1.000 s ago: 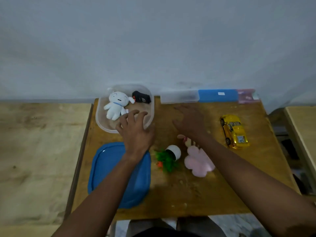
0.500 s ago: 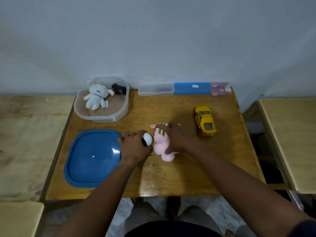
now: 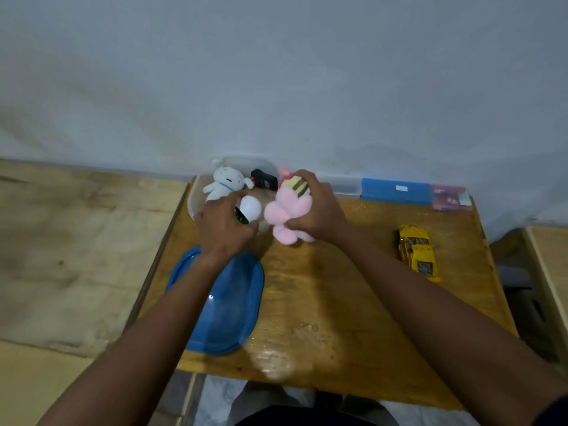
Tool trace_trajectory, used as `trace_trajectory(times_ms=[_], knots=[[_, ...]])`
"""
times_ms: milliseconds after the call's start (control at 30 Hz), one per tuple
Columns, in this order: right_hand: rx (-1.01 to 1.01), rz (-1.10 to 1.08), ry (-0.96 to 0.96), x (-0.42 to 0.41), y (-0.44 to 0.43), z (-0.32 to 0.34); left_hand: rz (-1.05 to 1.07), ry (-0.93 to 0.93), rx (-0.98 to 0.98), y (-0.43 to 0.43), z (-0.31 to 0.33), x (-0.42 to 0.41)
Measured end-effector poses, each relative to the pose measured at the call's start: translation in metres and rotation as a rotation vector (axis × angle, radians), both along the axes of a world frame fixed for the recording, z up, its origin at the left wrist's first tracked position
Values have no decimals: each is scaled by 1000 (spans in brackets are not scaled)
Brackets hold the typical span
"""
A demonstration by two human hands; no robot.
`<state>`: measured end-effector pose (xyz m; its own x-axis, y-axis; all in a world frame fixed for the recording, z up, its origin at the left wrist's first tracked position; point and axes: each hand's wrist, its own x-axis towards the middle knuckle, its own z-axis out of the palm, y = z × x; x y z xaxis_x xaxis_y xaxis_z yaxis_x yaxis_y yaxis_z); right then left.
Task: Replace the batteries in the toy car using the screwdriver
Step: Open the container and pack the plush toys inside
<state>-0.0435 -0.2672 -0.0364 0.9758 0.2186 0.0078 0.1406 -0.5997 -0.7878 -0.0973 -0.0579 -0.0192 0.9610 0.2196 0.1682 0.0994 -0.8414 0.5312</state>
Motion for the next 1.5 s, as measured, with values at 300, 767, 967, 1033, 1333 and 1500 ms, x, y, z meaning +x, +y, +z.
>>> trace_trajectory(times_ms=[300,767,967,1033,1333,1500], knots=[[-309,103,58,68,113,7,-131,224,-6,84,-14,80],[-979,490,68,85,140,-44,-414,477,79,99,-67,118],[-1022,463,62,82,141,-50,-543,486,10,116,-75,123],[-1038,423,45,80,142,-51,-549,458,3,118,-77,123],[-785,212,-111,49,135,-31,-537,215,254,112,-59,97],[-305,-272,-222,-30,123,-48,-205,-40,-2,116,-48,28]])
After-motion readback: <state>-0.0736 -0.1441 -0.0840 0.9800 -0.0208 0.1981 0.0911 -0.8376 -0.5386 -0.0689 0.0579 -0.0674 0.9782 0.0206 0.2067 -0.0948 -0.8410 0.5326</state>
